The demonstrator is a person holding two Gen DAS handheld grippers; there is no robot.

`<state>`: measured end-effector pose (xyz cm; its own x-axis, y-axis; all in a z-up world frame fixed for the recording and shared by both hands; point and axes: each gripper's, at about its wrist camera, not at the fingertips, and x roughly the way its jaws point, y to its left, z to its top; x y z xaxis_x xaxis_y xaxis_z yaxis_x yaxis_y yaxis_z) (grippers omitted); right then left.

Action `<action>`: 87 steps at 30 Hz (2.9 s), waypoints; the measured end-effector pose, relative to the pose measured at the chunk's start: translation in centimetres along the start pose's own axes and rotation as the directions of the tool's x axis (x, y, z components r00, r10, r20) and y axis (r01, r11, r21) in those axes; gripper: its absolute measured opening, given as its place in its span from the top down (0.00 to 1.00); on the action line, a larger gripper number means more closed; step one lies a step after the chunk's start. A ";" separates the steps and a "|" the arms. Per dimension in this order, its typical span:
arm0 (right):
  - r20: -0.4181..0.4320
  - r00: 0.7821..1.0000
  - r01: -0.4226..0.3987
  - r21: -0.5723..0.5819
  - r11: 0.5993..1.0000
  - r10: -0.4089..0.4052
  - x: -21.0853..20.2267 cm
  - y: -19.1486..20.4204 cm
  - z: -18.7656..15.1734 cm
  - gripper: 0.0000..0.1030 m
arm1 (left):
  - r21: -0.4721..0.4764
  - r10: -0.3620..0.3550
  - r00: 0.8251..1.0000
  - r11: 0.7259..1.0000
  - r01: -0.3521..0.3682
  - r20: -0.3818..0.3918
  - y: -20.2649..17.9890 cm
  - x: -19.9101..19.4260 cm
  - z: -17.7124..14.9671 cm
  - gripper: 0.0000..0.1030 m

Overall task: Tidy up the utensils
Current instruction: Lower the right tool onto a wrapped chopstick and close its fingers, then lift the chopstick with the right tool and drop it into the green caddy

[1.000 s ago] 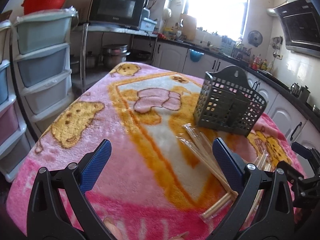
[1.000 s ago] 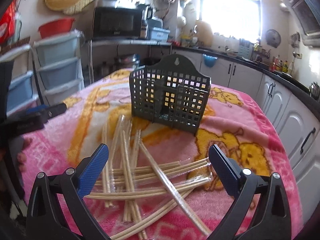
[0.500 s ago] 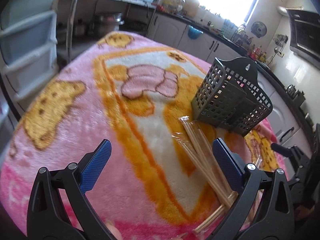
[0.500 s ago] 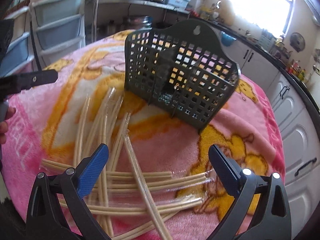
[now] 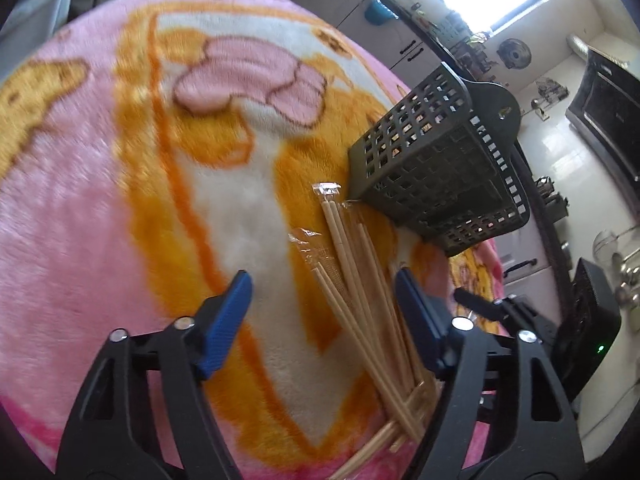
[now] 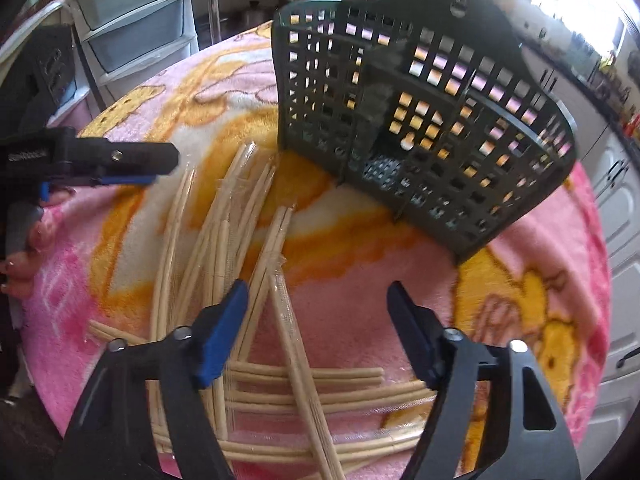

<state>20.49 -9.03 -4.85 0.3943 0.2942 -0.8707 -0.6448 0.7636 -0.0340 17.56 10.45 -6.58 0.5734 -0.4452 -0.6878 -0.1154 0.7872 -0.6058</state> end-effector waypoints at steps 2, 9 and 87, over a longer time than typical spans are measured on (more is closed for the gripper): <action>-0.015 0.999 -0.046 0.020 0.999 0.046 0.4 -0.2 0.2 0.50 | -0.007 -0.006 1.000 1.000 0.006 -0.005 -0.1 0.4 0.1 0.43; -0.034 0.991 -0.132 0.034 0.991 0.133 0.9 -0.1 0.9 0.83 | -0.021 0.026 1.000 0.999 -0.027 -0.011 0.1 1.4 1.2 0.65; 0.709 0.673 -0.031 0.308 0.951 -0.208 -18.1 -13.6 6.0 0.91 | 0.441 -0.236 0.857 0.897 0.011 0.458 -19.6 -8.8 12.4 1.00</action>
<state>26.05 -21.29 14.36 0.8641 0.4472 -0.2310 -0.4236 0.8940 0.1461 24.86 4.28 16.32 0.8902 -0.3718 -0.2632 0.2607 0.8897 -0.3748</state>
